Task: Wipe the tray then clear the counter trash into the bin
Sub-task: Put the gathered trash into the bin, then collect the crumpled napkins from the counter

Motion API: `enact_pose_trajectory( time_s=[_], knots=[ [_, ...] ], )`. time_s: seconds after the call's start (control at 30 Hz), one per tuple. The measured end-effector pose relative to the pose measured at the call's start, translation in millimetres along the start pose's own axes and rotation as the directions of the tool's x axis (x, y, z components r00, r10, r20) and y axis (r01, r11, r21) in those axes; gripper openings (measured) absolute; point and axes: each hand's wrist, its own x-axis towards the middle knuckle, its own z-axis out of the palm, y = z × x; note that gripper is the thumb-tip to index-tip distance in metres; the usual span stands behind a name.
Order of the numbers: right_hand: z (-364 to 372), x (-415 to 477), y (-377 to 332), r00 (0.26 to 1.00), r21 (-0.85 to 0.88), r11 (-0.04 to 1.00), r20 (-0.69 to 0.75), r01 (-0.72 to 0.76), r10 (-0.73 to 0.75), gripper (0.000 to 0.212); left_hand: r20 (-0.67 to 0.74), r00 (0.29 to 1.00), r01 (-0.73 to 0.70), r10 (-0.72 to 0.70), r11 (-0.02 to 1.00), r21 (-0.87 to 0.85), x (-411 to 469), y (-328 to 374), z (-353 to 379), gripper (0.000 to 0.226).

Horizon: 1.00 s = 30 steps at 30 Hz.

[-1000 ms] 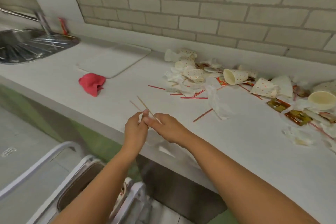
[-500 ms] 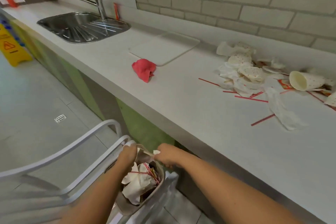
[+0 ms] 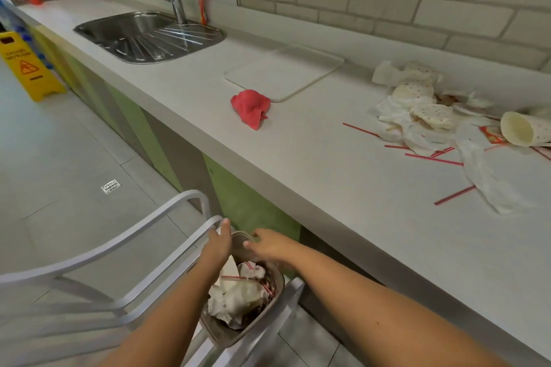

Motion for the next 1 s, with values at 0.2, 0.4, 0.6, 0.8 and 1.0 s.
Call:
enact_pose_trajectory(
  time_s=[0.2, 0.4, 0.6, 0.8, 1.0],
  knots=[
    [-32.6, -20.1, 2.8, 0.997, 0.034, 0.999, -0.083, -0.003, 0.006, 0.028, -0.150, 0.947, -0.288, 0.284, 0.958, -0.007, -12.7, 49.2, 18.7, 0.036],
    [-85.6, -61.3, 16.5, 0.915, -0.053, 0.998, -0.402, 0.014, -0.035, 0.026, -0.076, 0.819, -0.574, 0.569, 0.810, -0.119, -43.0, 103.2, 56.7, 0.011],
    [-131.1, -117.8, 61.0, 0.757, -0.032, 0.994, -0.651, -0.101, 0.056, 0.017, 0.095, 0.692, -0.710, 0.716, 0.698, -0.095, -86.5, 145.3, 119.0, 0.009],
    [-177.1, -185.6, 139.0, 0.585, 0.050, 0.972, -0.791, -0.230, 0.179, 0.023, 0.318, 0.551, -0.786, 0.771, 0.608, -0.113, -140.7, 174.5, 189.7, 0.011],
    [-214.5, -252.9, 240.2, 0.374, 0.178, 0.840, -0.834, -0.513, 0.405, 0.028, 0.475, 0.465, -0.811, 0.747, 0.574, -0.110, -188.4, 184.7, 259.9, 0.011]
  ],
)
